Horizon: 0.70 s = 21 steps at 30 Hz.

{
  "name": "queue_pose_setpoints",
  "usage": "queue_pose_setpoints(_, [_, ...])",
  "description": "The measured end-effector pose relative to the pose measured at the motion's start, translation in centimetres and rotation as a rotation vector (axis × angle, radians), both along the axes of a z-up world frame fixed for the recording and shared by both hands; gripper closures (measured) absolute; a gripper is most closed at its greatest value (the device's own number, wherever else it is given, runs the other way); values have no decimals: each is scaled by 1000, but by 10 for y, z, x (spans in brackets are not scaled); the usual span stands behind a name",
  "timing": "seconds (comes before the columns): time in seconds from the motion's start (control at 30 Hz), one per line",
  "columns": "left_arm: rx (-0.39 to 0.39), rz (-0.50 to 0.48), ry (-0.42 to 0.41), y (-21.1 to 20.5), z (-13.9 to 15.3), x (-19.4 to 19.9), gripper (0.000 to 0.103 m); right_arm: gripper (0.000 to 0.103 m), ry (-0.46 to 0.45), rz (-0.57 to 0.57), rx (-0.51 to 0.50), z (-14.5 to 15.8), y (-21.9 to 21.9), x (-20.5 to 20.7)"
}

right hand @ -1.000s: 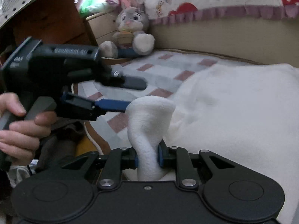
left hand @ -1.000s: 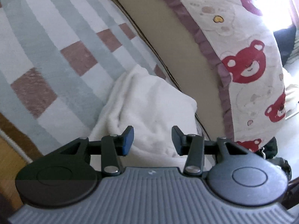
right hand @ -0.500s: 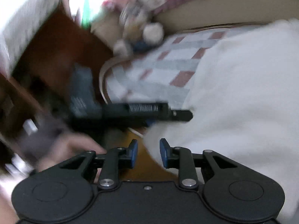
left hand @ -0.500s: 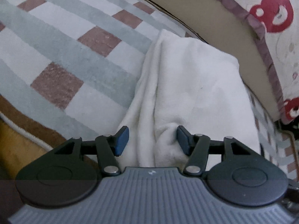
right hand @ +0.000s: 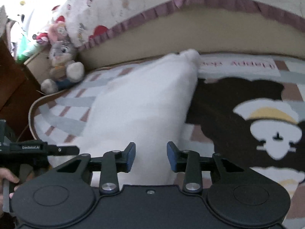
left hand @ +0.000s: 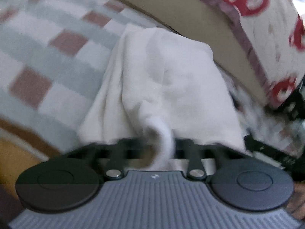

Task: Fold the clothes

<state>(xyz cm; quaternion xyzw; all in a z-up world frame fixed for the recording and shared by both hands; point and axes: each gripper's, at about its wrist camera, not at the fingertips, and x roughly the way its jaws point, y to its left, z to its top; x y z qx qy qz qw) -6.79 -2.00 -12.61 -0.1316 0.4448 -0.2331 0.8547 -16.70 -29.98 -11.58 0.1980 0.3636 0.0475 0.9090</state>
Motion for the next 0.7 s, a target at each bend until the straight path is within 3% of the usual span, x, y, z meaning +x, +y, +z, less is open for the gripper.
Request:
queue_pose_setpoints(0.13, [172, -32, -281, -14, 62, -17, 90, 60, -27, 31, 2, 4, 0, -7])
queue_pose_setpoints(0.2, [219, -63, -325, -14, 78, -18, 90, 60, -17, 74, -13, 3, 8, -6])
queue_pose_setpoints(0.27, [275, -52, -287, -17, 65, -13, 90, 60, -1, 121, -37, -2, 18, -4])
queue_pose_setpoints(0.33, [354, -37, -193, -20, 33, -5, 89, 58, 20, 113, -89, -9, 31, -3])
queue_pose_setpoints(0.43, [387, -15, -124, -13, -1, -2, 88, 57, 38, 139, -131, -15, 44, -2])
queue_pose_setpoints(0.5, [377, -3, -95, -3, -1, -3, 83, 56, 54, 178, -177, -16, 54, -2])
queue_pose_setpoints(0.53, [390, 1, -86, -2, 2, -2, 77, 56, 60, 198, -216, -14, 59, -2])
queue_pose_setpoints(0.57, [418, 17, -80, 0, 7, -1, 64, 56, 69, 209, -245, -12, 63, -2])
queue_pose_setpoints(0.6, [441, 34, -74, 2, 13, 1, 59, 56, 80, 210, -247, -10, 63, -2])
queue_pose_setpoints(0.7, [426, 60, -94, 3, 38, -1, 59, 56, 121, 203, -179, -1, 53, 2])
